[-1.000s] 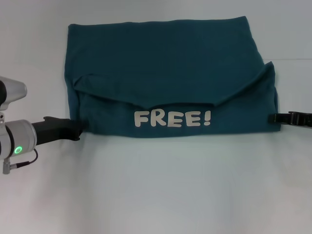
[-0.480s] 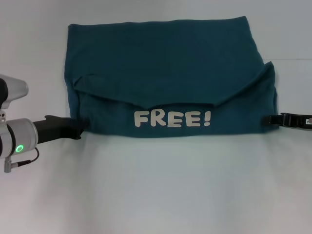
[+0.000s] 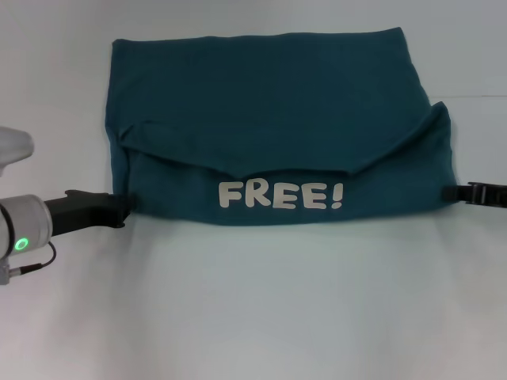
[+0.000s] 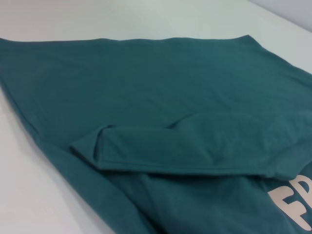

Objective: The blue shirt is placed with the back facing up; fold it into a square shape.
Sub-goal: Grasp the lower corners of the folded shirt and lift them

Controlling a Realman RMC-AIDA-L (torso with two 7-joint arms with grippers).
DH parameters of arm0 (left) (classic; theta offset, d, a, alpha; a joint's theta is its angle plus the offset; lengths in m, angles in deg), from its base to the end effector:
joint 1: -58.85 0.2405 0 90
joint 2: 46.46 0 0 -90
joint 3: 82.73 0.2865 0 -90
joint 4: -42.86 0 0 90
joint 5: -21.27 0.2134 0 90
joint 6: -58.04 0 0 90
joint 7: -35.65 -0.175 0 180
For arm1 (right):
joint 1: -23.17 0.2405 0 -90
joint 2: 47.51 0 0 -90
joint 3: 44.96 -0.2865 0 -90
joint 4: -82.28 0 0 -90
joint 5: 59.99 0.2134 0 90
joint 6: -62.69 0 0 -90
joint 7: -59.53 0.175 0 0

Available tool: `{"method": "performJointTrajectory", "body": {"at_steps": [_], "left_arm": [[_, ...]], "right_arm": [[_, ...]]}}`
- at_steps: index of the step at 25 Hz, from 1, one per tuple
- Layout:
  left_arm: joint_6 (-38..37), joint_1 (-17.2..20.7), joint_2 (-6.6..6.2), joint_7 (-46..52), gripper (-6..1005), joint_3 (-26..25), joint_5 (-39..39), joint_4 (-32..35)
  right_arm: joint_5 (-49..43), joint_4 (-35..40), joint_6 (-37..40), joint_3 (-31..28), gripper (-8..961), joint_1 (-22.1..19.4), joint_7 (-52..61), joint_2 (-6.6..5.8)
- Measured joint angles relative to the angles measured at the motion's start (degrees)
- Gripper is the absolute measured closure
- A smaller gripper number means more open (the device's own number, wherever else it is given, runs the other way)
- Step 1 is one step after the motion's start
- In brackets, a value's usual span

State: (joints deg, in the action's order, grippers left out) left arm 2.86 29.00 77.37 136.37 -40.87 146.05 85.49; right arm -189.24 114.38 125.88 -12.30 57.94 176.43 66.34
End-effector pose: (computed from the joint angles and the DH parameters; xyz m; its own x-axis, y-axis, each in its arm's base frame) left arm -0.3349 0.4104 -0.0497 0.6499 0.6041 0.4612 0.7572 -0.4627 -0.4610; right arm 0.3590 0.4202 -0.0013 0.3637 -0.7610 -0.5372 -0.9294 -0.2571 -0.2649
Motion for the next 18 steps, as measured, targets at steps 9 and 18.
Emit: {"method": "performJointTrajectory", "body": {"at_steps": [9, 18], "left_arm": [[-11.73, 4.84, 0.02, 5.99, 943, -0.35, 0.03, 7.18], [-26.01, 7.76, -0.28, 8.56, 935, -8.37, 0.03, 11.21]], "right_arm": [[0.92, 2.07, 5.86, 0.21, 908, -1.70, -1.58, -2.31], [0.67, 7.67, 18.16, 0.39, 908, -7.44, -2.03, -2.88]]}}
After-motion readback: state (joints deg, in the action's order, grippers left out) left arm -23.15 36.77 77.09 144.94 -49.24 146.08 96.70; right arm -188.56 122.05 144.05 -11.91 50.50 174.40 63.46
